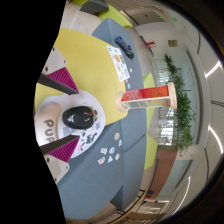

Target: Arrange mouse

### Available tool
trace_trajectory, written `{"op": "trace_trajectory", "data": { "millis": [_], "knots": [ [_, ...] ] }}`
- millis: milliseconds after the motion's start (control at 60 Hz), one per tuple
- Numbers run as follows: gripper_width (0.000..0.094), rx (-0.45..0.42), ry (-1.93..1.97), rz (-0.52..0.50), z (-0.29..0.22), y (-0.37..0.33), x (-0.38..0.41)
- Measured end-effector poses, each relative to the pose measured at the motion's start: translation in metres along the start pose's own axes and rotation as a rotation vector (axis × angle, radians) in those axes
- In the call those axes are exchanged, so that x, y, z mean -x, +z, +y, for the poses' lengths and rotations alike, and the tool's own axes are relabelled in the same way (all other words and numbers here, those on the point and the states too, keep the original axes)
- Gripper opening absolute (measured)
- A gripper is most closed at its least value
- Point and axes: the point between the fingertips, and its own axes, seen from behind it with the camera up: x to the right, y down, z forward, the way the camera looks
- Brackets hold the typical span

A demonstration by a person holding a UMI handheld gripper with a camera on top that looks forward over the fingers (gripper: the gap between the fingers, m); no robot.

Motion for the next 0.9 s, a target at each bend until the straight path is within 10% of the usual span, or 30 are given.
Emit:
{"op": "trace_trajectory", "data": {
  "millis": [533, 900],
  "knots": [
    [0.0841, -0.140, -0.017, -0.047, 0.031, -0.197, 0.108],
    [0.0842, -0.117, -0.096, -0.045, 0.054, -0.176, 0.133]
  ]
}}
